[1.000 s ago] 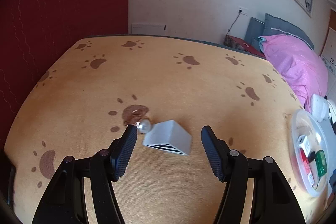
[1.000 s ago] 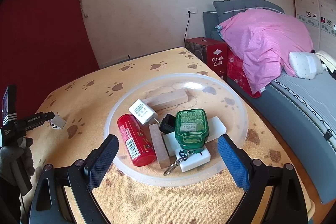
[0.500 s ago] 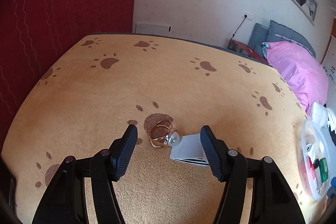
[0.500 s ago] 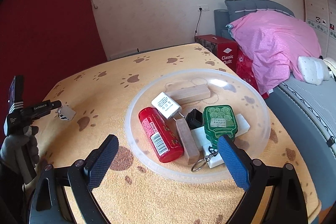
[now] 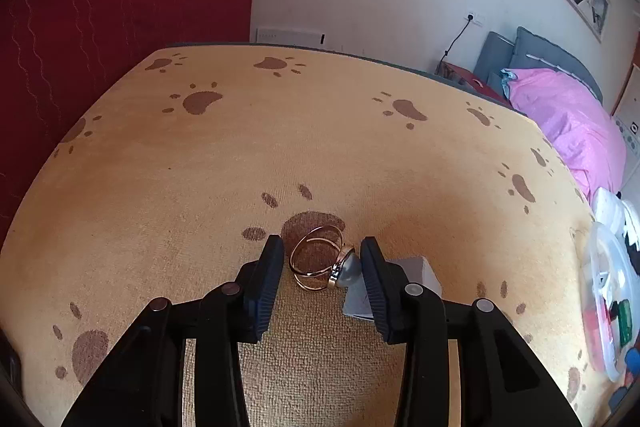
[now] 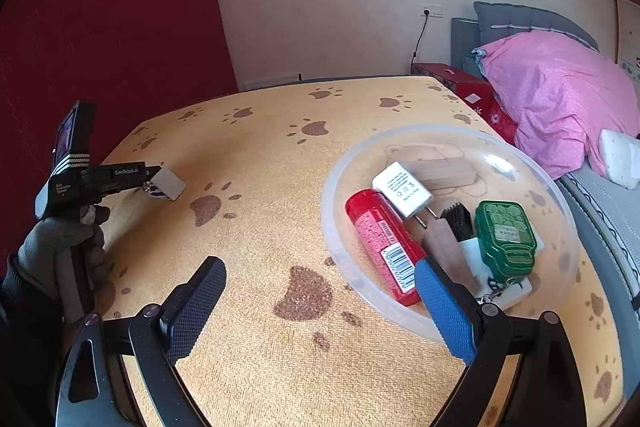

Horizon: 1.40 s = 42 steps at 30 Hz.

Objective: Organize rigid objects
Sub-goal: 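Grasp the gold pearl ring with the left gripper while the right gripper grasps the white striped piece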

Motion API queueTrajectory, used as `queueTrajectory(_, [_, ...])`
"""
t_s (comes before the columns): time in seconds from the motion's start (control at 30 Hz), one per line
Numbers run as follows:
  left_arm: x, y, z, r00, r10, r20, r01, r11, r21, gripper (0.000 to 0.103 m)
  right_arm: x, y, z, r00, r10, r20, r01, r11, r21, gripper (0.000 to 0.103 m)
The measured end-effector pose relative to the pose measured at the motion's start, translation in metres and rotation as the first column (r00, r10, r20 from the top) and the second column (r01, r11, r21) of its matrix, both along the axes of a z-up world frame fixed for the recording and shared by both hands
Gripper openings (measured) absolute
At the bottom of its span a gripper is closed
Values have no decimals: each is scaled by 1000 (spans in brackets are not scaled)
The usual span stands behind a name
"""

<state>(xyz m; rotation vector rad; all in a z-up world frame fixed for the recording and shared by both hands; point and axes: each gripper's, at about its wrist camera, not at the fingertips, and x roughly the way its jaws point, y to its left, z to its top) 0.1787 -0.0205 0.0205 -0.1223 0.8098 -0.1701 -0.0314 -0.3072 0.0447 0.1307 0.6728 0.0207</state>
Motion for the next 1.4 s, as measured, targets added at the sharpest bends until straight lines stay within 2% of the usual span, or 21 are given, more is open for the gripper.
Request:
queueTrajectory(0.1, [3, 4, -2, 1000, 3, -12, -3, 1000, -24, 38, 3, 8, 0, 1000, 26, -7, -26, 1000, -4, 98])
queueTrajectory(0.47, [-7, 16, -1, 1000, -8, 5, 9, 997, -72, 37, 20, 27, 0, 995, 92, -43, -92, 996, 0, 98])
queueTrajectory(0.7, [-27, 28, 8, 999, 21, 50, -16, 996, -90, 37, 49, 51, 9, 987, 158, -41, -159, 987, -26, 98])
queueTrajectory(0.87, [-41, 35, 14, 996, 51, 78, -44, 995, -89, 37, 82, 77, 3, 973, 221, -61, -223, 974, -31, 97])
queueTrajectory(0.93, [-46, 37, 15, 994, 61, 86, -54, 995, -81, 37, 95, 90, 0, 966, 251, -64, -254, 966, -46, 93])
queueTrajectory(1.0, [-50, 38, 16, 993, 72, 93, -66, 995, -69, 37, 105, 104, -4, 955, 287, -74, -292, 954, -64, 83])
queueTrajectory(1.1, [-55, 43, 15, 992, 83, 95, -76, 994, -75, 37, 122, 124, -9, 931, 350, -101, -357, 932, -62, 75])
queueTrajectory(1.4, [-61, 58, 17, 987, 123, 106, -111, 987, -119, 37, 152, 160, -17, 892, 434, -127, -448, 885, -125, 65])
